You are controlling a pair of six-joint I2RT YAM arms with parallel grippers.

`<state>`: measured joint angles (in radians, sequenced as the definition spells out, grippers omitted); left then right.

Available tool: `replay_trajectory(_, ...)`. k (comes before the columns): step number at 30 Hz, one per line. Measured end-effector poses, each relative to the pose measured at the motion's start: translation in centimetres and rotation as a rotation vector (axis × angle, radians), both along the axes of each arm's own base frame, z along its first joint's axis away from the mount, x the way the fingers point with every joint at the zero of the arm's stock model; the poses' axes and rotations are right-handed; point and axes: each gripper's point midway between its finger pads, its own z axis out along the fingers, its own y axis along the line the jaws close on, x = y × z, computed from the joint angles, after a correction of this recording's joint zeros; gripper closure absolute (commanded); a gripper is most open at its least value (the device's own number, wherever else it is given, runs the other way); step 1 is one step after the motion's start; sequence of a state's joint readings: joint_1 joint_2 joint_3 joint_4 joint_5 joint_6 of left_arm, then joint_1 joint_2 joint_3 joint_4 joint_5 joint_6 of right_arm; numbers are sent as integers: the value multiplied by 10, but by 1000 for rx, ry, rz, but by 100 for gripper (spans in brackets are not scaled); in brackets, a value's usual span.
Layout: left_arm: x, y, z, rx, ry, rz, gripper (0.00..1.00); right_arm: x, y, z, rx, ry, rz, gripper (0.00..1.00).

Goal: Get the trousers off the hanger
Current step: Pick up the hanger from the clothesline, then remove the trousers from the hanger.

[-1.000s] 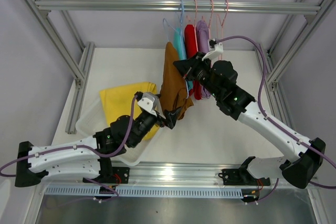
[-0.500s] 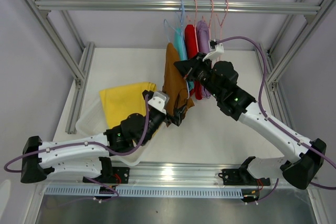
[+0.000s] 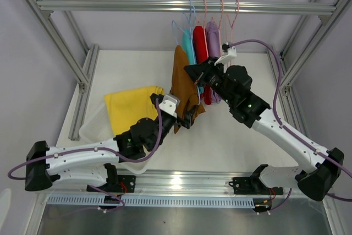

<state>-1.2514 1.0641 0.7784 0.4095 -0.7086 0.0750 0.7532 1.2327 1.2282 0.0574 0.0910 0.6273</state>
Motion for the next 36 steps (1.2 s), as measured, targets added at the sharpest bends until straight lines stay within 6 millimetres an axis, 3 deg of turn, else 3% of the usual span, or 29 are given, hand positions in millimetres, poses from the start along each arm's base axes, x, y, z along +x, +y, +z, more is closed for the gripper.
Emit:
replay_trajectory(12, 12, 4, -3, 7, 1, 32, 1, -2, -1, -5, 8, 10, 17, 100)
replay_trajectory(21, 21, -14, -29, 35, 31, 39, 1, -4, 0, -7, 18, 17, 32, 100)
replay_trajectory(23, 22, -17, -33, 40, 33, 40, 9, -5, -1, -6, 17, 17, 34, 100)
replay_trajectory(26, 24, -20, -35, 38, 34, 40, 31, -6, -2, -5, 18, 17, 35, 100)
replay_trajectory(27, 24, -21, -35, 37, 32, 40, 44, -7, -3, -5, 18, 17, 35, 100)
replay_trajectory(29, 24, -21, -34, 30, 29, 36, 55, -8, -4, -3, 20, 14, 35, 100)
replay_trajectory(30, 23, -22, -32, 25, 25, 33, 65, -8, -4, -2, 22, 13, 35, 100)
replay_trajectory(33, 22, -23, -31, 22, 18, 26, 73, -10, -6, -1, 23, 12, 35, 100)
replay_trajectory(36, 22, -22, -30, 17, 14, 23, 73, -11, -6, -1, 28, 17, 39, 100)
